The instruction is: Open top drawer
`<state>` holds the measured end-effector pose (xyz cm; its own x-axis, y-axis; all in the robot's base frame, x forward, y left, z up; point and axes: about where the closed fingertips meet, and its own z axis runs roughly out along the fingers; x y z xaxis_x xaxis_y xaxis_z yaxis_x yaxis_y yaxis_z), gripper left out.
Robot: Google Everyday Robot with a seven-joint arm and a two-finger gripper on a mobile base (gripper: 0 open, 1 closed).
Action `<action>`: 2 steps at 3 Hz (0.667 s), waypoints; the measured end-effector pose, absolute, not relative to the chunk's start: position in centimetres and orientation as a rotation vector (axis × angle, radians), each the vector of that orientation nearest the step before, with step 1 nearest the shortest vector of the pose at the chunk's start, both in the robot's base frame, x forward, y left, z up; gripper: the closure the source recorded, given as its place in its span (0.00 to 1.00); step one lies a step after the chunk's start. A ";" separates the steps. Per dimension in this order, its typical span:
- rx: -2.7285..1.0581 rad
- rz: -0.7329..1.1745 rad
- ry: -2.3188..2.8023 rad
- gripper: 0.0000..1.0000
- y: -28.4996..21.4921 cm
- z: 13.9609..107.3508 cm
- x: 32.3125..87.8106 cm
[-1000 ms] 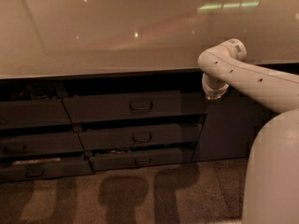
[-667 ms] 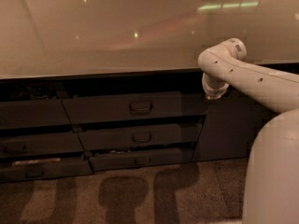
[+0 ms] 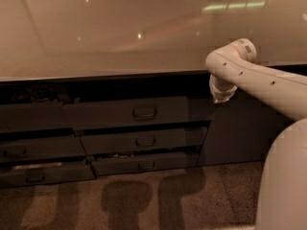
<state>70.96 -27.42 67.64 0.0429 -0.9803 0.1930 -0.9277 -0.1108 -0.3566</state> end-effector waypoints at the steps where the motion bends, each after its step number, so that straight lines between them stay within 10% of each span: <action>1: -2.172 -0.582 1.990 1.00 -27.5 66.7 69.4; 2: -2.172 -0.582 1.990 1.00 -27.5 67.0 69.4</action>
Offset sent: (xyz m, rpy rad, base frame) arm -0.3811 -0.0167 -0.2288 0.0977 0.0764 0.1444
